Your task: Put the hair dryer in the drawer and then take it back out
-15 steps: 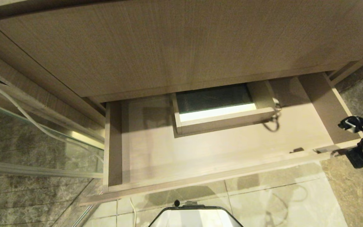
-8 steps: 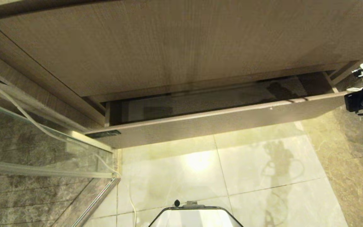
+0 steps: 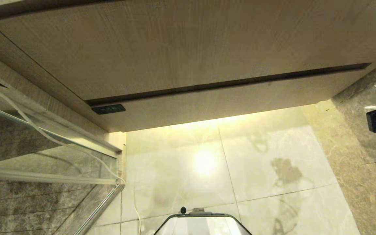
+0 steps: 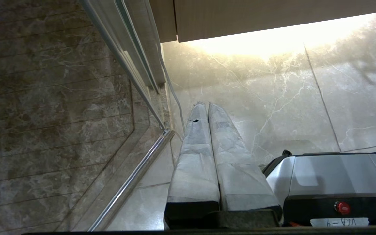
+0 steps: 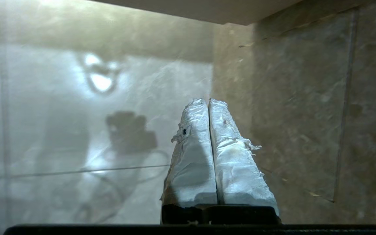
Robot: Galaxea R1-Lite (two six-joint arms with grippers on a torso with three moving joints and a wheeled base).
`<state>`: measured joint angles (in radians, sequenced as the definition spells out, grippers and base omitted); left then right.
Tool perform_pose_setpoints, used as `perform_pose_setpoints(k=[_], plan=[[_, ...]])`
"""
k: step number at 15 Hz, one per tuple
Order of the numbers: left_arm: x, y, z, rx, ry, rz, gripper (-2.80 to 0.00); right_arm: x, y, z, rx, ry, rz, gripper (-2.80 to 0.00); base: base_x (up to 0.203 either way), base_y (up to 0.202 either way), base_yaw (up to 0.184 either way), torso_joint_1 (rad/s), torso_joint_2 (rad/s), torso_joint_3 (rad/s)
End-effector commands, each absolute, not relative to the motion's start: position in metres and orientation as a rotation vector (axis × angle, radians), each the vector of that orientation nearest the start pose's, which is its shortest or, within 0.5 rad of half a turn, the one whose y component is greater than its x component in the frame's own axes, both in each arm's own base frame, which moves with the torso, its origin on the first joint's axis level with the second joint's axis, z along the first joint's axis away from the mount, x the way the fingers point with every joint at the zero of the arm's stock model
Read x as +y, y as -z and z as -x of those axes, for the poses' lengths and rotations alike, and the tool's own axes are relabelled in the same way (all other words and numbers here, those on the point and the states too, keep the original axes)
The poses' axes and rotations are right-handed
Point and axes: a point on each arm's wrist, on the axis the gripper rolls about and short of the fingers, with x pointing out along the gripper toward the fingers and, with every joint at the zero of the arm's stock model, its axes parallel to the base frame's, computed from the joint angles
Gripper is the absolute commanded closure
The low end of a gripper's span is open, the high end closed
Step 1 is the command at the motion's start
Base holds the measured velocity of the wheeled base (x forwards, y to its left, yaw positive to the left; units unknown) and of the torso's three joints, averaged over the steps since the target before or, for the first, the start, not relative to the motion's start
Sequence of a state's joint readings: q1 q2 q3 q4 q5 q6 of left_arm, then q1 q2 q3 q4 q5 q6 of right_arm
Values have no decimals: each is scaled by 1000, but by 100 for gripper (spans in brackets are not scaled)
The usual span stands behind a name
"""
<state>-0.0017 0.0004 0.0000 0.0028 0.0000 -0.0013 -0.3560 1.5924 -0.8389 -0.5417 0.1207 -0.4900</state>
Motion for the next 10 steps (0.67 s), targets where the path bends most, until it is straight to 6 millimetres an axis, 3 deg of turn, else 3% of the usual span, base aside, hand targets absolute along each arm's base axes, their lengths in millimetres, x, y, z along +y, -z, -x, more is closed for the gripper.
perform_pose_setpoints(k=[1, 7, 10], plan=[[0, -75, 23, 5, 2, 2, 0, -80, -228, -229, 208, 140, 441, 0, 0, 0, 0, 0, 0, 0], [0, -75, 23, 4, 2, 2, 0, -29, -234, -109, 44, 100, 279, 0, 0, 0, 0, 0, 0, 0], [0, -75, 23, 5, 2, 2, 0, -5, -202, -40, -64, 42, 236, 0, 0, 0, 0, 0, 0, 0]])
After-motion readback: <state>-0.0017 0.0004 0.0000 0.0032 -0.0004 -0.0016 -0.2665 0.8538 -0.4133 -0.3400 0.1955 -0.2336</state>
